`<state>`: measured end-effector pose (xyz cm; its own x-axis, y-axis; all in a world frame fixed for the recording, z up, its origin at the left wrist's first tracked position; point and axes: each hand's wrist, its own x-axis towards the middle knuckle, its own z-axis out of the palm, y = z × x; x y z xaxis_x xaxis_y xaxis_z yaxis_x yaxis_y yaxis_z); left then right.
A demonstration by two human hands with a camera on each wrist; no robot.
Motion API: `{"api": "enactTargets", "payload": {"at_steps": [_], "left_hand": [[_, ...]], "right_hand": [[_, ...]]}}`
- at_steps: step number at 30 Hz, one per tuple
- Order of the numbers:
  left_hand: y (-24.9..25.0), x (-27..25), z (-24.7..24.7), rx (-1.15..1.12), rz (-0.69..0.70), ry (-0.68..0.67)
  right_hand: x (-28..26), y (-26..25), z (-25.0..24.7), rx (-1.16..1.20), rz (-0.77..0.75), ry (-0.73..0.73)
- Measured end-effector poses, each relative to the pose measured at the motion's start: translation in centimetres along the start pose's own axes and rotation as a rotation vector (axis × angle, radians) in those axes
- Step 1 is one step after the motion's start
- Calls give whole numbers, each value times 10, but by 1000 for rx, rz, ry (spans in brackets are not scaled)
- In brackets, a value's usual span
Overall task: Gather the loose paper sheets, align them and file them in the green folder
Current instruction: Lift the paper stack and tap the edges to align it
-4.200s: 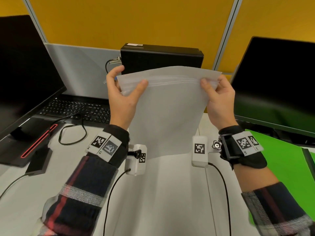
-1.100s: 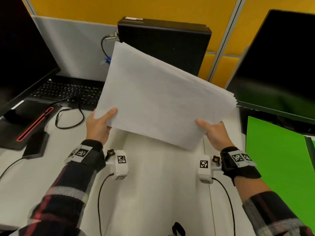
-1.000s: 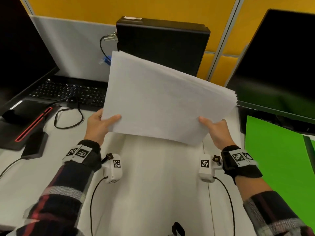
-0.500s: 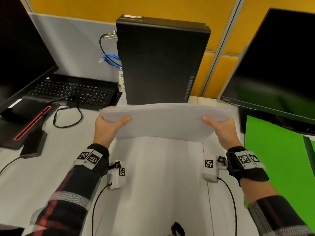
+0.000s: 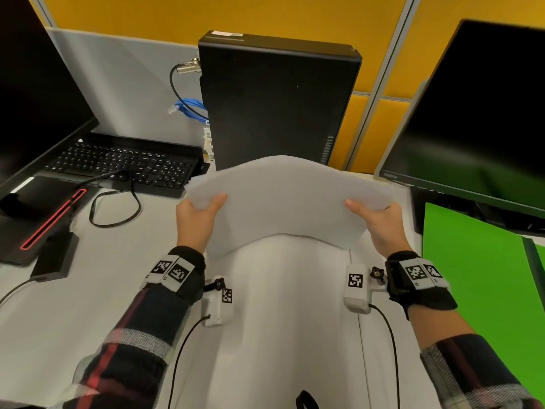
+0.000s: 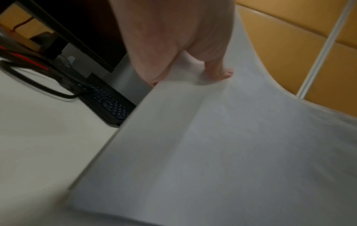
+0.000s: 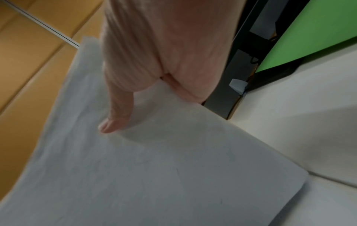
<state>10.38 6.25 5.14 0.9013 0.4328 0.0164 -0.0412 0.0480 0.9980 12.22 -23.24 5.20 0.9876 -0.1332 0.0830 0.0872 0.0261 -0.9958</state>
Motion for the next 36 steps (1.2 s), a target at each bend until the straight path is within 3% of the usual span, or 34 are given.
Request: {"api": "enactTargets", "payload": {"at_steps": [5,12,21,31,36], "left_hand": [[8,8,-14,26,61,-31],[-12,-1,-15,30,-24,-63],[-21,-4,-7,46,-66,-104],[12,0,-4,-33,122,-77],[6,-2,-3,-12,106,-63]], "right_hand": [[1,-2,-15,-18,-40,10],[-11,20,-11,-49,33,-30],[-8,16,-1,1,74,59],[0,-2,-10,-40,-34,113],[-2,-3,-3,-28,-57,111]]}}
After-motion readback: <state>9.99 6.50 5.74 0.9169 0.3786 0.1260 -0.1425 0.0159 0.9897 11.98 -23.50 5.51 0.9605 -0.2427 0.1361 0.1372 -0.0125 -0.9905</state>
